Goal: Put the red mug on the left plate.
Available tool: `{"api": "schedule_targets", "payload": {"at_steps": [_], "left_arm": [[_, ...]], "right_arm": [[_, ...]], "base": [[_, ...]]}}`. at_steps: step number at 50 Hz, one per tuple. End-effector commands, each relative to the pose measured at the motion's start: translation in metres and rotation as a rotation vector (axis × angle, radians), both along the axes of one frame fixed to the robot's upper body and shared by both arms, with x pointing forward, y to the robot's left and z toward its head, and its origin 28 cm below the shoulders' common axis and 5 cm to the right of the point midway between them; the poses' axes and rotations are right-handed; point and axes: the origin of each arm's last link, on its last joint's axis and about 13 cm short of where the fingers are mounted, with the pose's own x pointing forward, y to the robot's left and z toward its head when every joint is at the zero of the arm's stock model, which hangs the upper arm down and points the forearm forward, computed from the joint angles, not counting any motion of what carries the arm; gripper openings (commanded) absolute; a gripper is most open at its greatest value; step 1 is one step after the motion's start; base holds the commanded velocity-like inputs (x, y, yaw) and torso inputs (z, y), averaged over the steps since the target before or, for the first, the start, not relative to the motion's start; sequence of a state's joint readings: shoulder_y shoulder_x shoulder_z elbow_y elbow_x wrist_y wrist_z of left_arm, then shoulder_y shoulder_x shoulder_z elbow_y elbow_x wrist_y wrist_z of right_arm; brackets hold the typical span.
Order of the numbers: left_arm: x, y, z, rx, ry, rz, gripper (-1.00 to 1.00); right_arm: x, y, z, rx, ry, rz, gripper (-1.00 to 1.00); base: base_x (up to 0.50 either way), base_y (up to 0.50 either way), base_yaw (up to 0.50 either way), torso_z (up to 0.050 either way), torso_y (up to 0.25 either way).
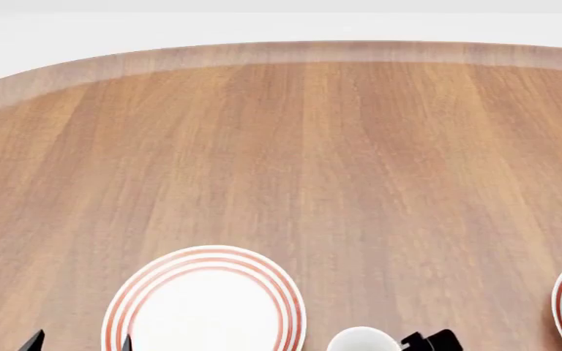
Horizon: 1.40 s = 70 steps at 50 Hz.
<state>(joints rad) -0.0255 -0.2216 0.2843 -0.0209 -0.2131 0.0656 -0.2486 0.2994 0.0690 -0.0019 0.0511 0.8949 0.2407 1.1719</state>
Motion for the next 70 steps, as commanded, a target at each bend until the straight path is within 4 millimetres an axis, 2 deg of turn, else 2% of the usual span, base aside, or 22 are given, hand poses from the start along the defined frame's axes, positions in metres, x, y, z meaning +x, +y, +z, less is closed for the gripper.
{"api": "schedule_targets", "payload": {"at_steps": [1,18,46,57,70], "left_arm": [[0.0,0.0,0.0,0.002,-0.002,0.001,1.0],[0.0,0.0,0.0,0.003,-0.003,-0.002,1.0],[-0.001,0.0,0.001,0.005,-0.011,-0.009,1.0],[-0.001,0.0,0.001,0.006,-0.012,-0.008,1.0],[-0.001,-0.001,0.001,0.007,-0.011,-0.01,1.0]], "right_arm": [[0.005,-0.001,-0.003,0.011,0.008,-0.033,1.0],[0.006,0.0,-0.007,0.058,0.067,-0.056,1.0],[0.016,0.002,0.002,0.043,0.033,-0.046,1.0],[0.02,-0.002,-0.01,0.038,0.06,-0.071,1.0],[0.021,0.001,-0.014,0.05,0.077,-0.056,1.0]], "base": [[0.0,0.0,0.0,0.0,0.0],[0.0,0.0,0.0,0.0,0.0],[0.0,0.0,0.0,0.0,0.0],[0.0,0.0,0.0,0.0,0.0],[0.0,0.0,0.0,0.0,0.0]]}}
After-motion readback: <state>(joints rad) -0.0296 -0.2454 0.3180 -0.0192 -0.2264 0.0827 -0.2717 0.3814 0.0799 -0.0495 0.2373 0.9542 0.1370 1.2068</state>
